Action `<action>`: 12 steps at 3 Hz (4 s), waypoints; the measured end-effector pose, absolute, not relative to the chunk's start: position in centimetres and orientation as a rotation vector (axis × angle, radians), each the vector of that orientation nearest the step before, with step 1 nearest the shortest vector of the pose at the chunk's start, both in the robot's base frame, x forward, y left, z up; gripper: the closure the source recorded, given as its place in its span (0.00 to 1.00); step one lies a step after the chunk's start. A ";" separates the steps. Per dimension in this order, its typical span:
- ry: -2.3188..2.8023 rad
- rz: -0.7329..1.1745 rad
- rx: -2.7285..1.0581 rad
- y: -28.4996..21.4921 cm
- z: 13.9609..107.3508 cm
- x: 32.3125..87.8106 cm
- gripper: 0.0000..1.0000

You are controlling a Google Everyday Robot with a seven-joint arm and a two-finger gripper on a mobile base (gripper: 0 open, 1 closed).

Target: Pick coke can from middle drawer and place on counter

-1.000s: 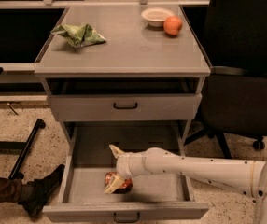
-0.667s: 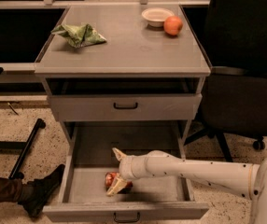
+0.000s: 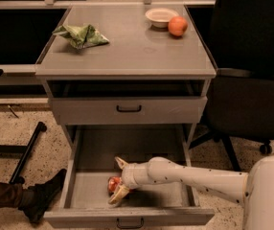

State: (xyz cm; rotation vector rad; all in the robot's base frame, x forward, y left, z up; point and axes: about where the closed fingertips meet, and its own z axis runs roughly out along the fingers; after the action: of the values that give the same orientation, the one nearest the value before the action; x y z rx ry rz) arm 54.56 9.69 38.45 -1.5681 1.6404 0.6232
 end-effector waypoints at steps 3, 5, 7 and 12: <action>1.659 0.642 -1.570 9.9 37.1 54.3 0.65; 1.662 0.647 -1.546 8.8 41.1 55.2 1.00; 1.518 0.596 -1.616 8.5 54.8 58.0 1.00; 1.311 0.518 -1.639 5.8 81.6 59.2 1.00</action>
Offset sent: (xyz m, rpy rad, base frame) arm -0.0023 0.0014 -0.0118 -0.0031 0.0212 0.0010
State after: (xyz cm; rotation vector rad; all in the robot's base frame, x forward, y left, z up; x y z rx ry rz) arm 59.20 5.82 81.62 -1.6386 1.3107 0.5180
